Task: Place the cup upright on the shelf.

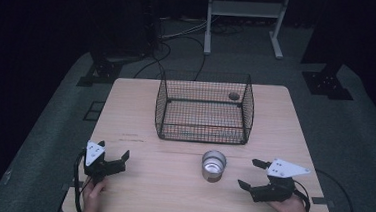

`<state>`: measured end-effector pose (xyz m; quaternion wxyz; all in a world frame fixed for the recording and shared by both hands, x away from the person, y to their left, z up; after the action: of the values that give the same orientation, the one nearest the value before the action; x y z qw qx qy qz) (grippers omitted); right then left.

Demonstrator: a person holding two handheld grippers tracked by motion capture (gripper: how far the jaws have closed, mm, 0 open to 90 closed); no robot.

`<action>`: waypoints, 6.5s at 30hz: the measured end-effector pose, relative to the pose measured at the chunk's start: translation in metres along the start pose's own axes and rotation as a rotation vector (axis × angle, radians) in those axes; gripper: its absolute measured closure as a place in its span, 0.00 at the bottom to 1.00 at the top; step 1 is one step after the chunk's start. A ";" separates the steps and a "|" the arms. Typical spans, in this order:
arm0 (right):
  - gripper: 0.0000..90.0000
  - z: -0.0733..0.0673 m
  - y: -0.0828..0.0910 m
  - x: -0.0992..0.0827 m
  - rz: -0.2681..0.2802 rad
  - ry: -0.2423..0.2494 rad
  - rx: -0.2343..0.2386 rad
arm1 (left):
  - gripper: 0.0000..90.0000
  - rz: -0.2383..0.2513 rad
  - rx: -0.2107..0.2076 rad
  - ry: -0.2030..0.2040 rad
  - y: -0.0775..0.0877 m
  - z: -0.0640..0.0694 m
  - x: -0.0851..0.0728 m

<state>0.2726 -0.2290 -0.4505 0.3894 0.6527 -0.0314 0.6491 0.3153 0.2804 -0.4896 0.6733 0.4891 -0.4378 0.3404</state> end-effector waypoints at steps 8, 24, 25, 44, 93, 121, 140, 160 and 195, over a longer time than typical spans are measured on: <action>0.15 -0.007 -0.011 0.007 -0.015 0.022 0.034 | 0.00 0.000 0.000 -0.001 0.000 0.000 0.000; 0.14 -0.016 -0.037 0.020 -0.053 0.055 0.085 | 0.00 0.001 0.000 0.001 0.000 0.000 0.000; 0.14 -0.016 -0.037 0.020 -0.053 0.055 0.085 | 0.00 0.001 0.000 0.001 0.000 0.000 0.000; 0.11 -0.011 -0.069 0.020 -0.098 0.042 0.081 | 0.00 0.002 -0.001 0.000 0.000 0.000 0.000; 0.20 -0.013 -0.107 0.029 -0.125 0.068 0.118 | 0.00 0.003 -0.002 0.003 0.000 0.000 0.000; 0.20 -0.006 -0.083 0.061 -0.069 0.043 0.154 | 0.00 0.004 -0.003 0.004 0.001 0.000 0.000; 0.20 0.003 -0.078 0.096 -0.048 0.044 0.176 | 0.00 0.005 -0.004 0.006 0.001 0.000 0.000; 0.20 0.023 -0.072 0.127 -0.030 0.014 0.174 | 0.00 0.003 -0.004 0.007 0.001 0.000 0.000; 0.20 0.055 -0.083 0.164 -0.048 0.001 0.164 | 0.00 0.007 -0.006 0.005 0.001 -0.001 0.000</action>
<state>0.3891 -0.1251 -0.3383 0.3501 0.6826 0.0378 0.6403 0.3145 0.2814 -0.4894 0.6746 0.4848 -0.4387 0.3428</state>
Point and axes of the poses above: each handheld gripper's, and its own axes: y roughly backward along the jaws, x roughly out of its top, z roughly to its right, the point moved 2 cm from there along -y, roughly forward along the jaws, and after that the axes turned 10 degrees about y, right-handed, at the moved point
